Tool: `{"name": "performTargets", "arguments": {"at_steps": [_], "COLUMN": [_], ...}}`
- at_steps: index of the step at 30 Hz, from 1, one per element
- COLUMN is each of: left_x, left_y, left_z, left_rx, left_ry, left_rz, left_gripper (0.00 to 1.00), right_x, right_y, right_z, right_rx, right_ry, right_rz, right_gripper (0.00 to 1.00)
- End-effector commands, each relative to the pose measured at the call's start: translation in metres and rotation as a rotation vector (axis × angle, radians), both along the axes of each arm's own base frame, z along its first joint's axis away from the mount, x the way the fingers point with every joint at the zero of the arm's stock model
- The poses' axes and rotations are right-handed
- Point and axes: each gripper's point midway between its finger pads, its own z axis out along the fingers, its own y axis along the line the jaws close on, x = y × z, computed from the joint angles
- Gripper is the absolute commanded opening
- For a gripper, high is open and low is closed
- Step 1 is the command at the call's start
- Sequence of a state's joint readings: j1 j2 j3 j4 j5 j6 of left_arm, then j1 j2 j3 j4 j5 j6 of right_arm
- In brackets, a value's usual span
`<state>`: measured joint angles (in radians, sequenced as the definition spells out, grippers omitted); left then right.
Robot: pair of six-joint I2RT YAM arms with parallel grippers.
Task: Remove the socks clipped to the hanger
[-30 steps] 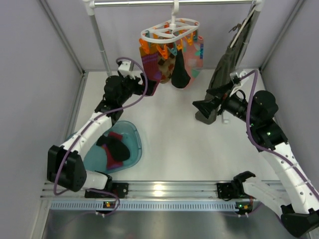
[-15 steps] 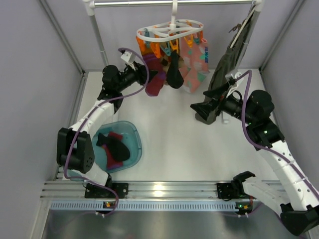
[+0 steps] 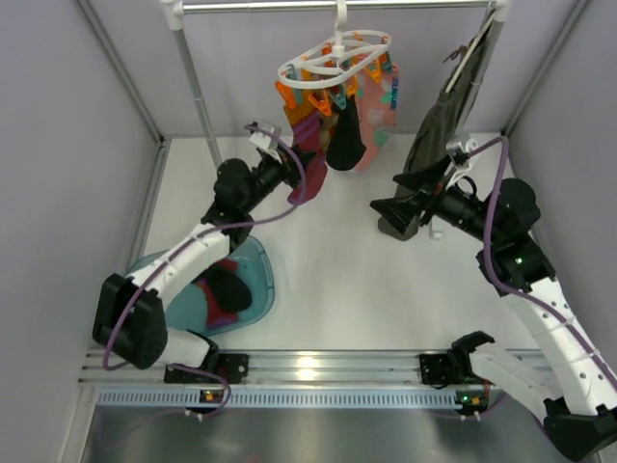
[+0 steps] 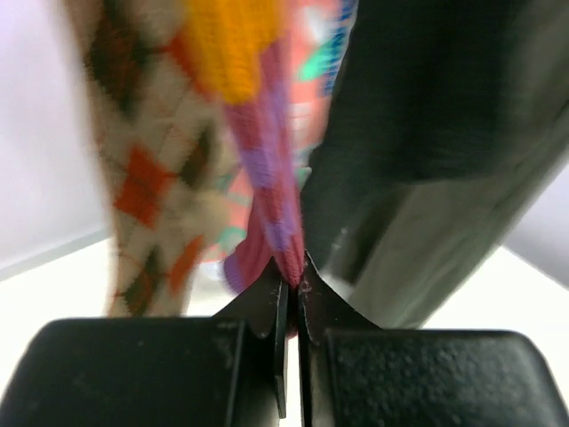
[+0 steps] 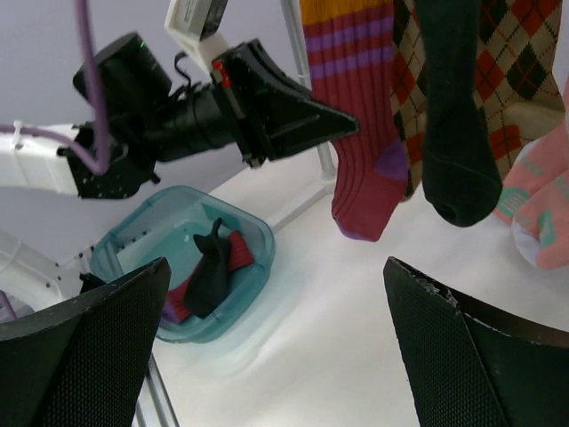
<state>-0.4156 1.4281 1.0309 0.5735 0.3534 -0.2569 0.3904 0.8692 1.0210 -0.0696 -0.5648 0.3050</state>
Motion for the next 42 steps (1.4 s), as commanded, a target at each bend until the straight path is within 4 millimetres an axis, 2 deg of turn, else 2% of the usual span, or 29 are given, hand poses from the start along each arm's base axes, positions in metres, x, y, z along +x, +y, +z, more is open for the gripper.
{"name": "performTargets", "arguments": {"at_steps": [1,5,6,8,9,10,11,12,13,15,16,17,19,20,21,22,23,24,25,28,29,30,32,33,35,36,37,41,42], "left_x": [-0.04,-0.066,-0.075,-0.079,-0.088,-0.08,-0.08,-0.088,-0.087,-0.083,-0.079,-0.075,-0.068,-0.066,-0.061,-0.059,-0.057,-0.055,-0.053,-0.05,-0.048,-0.045,-0.042,-0.041,-0.04,-0.04,-0.039,-0.039,-0.039], "left_y": [-0.013,-0.035,-0.045,-0.059,-0.073,-0.075,-0.081,-0.093,-0.096,-0.114,-0.118,-0.128,-0.136,-0.14,-0.147,-0.151,-0.156,-0.162,-0.166,-0.175,-0.175,-0.176,-0.178,-0.179,-0.181,-0.182,-0.183,-0.188,-0.188], "left_z": [0.044,0.044,0.042,0.033,0.038,0.025,0.02,0.029,0.026,0.018,0.014,0.001,0.003,0.002,-0.008,0.0,-0.001,-0.008,-0.002,-0.007,-0.009,-0.011,-0.017,-0.017,-0.021,-0.021,-0.024,-0.024,-0.023], "left_rx": [-0.051,-0.058,-0.054,-0.008,-0.012,0.043,0.069,0.063,0.095,0.128,0.146,0.185,0.209,0.224,0.268,0.261,0.273,0.304,0.3,0.341,0.354,0.378,0.401,0.411,0.427,0.434,0.444,0.454,0.45], "left_ry": [-0.147,-0.14,-0.132,-0.134,-0.135,-0.129,-0.131,-0.14,-0.146,-0.146,-0.15,-0.147,-0.168,-0.177,-0.186,-0.198,-0.207,-0.217,-0.228,-0.253,-0.258,-0.269,-0.273,-0.28,-0.287,-0.292,-0.293,-0.311,-0.309], "left_rz": [0.13,0.187,0.211,0.235,0.226,0.297,0.316,0.314,0.342,0.344,0.355,0.355,0.368,0.372,0.378,0.386,0.388,0.387,0.388,0.384,0.393,0.401,0.414,0.416,0.408,0.408,0.409,0.394,0.394], "left_gripper": [0.0,0.0,0.0,0.0,0.0,0.0,0.0,0.0,0.0,0.0,0.0,0.0,0.0,0.0,0.0,0.0,0.0,0.0,0.0,0.0,0.0,0.0,0.0,0.0,0.0,0.0,0.0,0.0,0.0], "right_x": [-0.026,-0.036,-0.037,-0.036,-0.034,-0.029,-0.026,-0.021,-0.017,-0.009,-0.005,0.0,0.008,0.006,0.019,0.022,0.03,0.029,0.029,0.04,0.051,0.057,0.068,0.076,0.081,0.089,0.088,0.105,0.111], "right_y": [-0.008,-0.018,-0.019,-0.02,-0.02,-0.021,-0.022,-0.023,-0.024,-0.025,-0.025,-0.023,-0.021,-0.024,-0.018,-0.01,-0.002,0.002,0.009,0.026,0.031,0.028,0.04,0.035,0.045,0.034,0.035,0.041,0.034], "right_z": [0.059,0.079,0.084,0.09,0.101,0.096,0.098,0.107,0.103,0.113,0.106,0.114,0.114,0.123,0.114,0.112,0.121,0.113,0.114,0.109,0.107,0.1,0.09,0.088,0.08,0.08,0.08,0.068,0.068], "right_rx": [0.103,0.122,0.113,0.103,0.099,0.081,0.072,0.058,0.038,0.016,-0.013,-0.032,-0.067,-0.096,-0.137,-0.169,-0.198,-0.241,-0.258,-0.311,-0.329,-0.364,-0.413,-0.433,-0.46,-0.479,-0.494,-0.55,-0.564], "right_ry": [-0.139,-0.143,-0.13,-0.111,-0.12,-0.077,-0.071,-0.079,-0.049,-0.049,-0.007,-0.02,-0.007,-0.03,0.001,0.005,-0.02,0.007,0.005,0.026,0.034,0.051,0.055,0.05,0.051,0.049,0.039,0.026,0.022], "right_rz": [0.02,-0.016,-0.023,-0.032,-0.037,-0.059,-0.074,-0.089,-0.109,-0.129,-0.145,-0.148,-0.175,-0.19,-0.201,-0.215,-0.215,-0.21,-0.226,-0.243,-0.273,-0.32,-0.359,-0.431,-0.459,-0.551,-0.583,-0.683,-0.745], "right_gripper": [0.99,1.0,0.99,0.98,0.95,0.94,0.93,0.92,0.91,0.88,0.86,0.84,0.81,0.8,0.79,0.78,0.77,0.77,0.76,0.72,0.7,0.69,0.68,0.68,0.65,0.62,0.61,0.6,0.6]}}
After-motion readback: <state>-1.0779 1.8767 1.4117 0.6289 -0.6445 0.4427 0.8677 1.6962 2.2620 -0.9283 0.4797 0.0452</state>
